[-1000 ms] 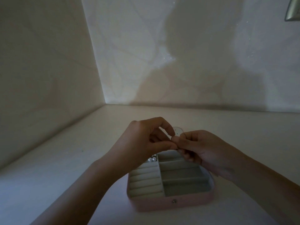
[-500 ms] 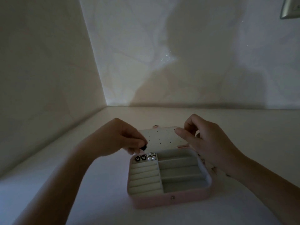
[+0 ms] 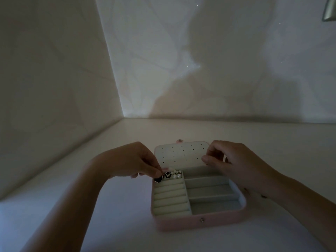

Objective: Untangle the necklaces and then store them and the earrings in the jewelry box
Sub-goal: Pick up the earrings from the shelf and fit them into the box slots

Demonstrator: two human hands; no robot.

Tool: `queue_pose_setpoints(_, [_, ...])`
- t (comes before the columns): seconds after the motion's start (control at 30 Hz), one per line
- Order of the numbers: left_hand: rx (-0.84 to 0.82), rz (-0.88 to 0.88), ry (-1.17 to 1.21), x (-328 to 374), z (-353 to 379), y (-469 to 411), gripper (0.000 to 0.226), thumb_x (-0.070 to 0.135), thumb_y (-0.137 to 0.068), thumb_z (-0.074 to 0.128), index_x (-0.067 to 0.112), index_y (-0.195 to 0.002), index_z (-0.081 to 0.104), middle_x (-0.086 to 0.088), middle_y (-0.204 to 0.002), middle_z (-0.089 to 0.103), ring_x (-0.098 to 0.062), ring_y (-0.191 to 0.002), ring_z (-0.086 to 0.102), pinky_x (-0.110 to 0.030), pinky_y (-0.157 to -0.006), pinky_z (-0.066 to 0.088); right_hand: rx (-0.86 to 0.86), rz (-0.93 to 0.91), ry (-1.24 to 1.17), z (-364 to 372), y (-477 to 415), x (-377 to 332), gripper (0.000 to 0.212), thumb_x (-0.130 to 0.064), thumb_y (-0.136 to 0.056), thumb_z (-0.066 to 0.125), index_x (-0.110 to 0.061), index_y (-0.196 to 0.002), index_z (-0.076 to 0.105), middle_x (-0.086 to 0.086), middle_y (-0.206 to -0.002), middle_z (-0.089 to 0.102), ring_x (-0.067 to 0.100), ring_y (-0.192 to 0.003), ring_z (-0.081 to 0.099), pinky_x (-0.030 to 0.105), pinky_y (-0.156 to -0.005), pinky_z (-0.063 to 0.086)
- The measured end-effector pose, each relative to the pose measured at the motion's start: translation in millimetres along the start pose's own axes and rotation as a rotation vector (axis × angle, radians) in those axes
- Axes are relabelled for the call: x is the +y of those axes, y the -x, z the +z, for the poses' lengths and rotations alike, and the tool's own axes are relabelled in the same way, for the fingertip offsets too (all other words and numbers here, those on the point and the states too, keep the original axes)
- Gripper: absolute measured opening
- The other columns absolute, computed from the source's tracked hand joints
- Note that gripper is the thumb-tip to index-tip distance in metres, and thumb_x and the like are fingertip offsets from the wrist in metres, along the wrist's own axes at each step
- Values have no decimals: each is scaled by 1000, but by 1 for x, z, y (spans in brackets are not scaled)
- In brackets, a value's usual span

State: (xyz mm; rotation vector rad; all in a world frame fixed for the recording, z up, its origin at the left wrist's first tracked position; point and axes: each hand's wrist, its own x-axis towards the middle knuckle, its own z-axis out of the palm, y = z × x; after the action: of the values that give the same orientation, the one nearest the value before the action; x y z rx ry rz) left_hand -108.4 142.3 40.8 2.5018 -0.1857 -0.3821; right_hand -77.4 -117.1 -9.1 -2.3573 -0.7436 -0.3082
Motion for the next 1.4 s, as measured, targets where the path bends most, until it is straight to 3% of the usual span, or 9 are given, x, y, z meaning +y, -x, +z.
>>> queue_pose_setpoints(0.27, [50,-124,52,3,4,-5,21,26,-83,73,5,-84,75,10,-43,41,-4,-41,32,-14,-43,27,-25,-10,36,0,-1,1,20,-39,-91,58,-20,-84,62,-7,-81,58,7,-74,55,24,-66,42])
queue_pose_setpoints(0.63, [46,-141,41,6,6,-3,16,22,-82,72,8,-74,71,12,-41,43,-2,-40,32,-14,-45,28,-46,-19,42,0,-1,1,23,-41,-90,57,-21,-83,63,-7,-83,58,8,-76,56,28,-69,45])
queue_pose_setpoints(0.93, [56,-165,12,5,8,-3,20,18,-82,71,-2,-86,72,11,-41,43,-6,-41,32,-14,-44,28,-54,-14,48,1,-3,3,19,-40,-90,58,-24,-82,61,-8,-83,56,5,-75,54,22,-67,42])
queue_pose_setpoints(1.17, [22,-178,-1,7,12,-4,15,20,-83,70,4,-82,71,7,-51,56,-7,-47,43,-13,-51,36,-50,-20,52,1,-3,4,18,-40,-90,58,-24,-81,61,-8,-83,57,5,-76,55,24,-68,44])
queue_pose_setpoints(1.4, [16,-209,61,9,10,-2,16,12,-84,72,8,-73,60,1,-57,65,-6,-46,59,-15,-45,44,-48,-19,42,1,-3,6,16,-39,-90,60,-26,-79,60,-8,-82,57,5,-76,56,25,-68,45])
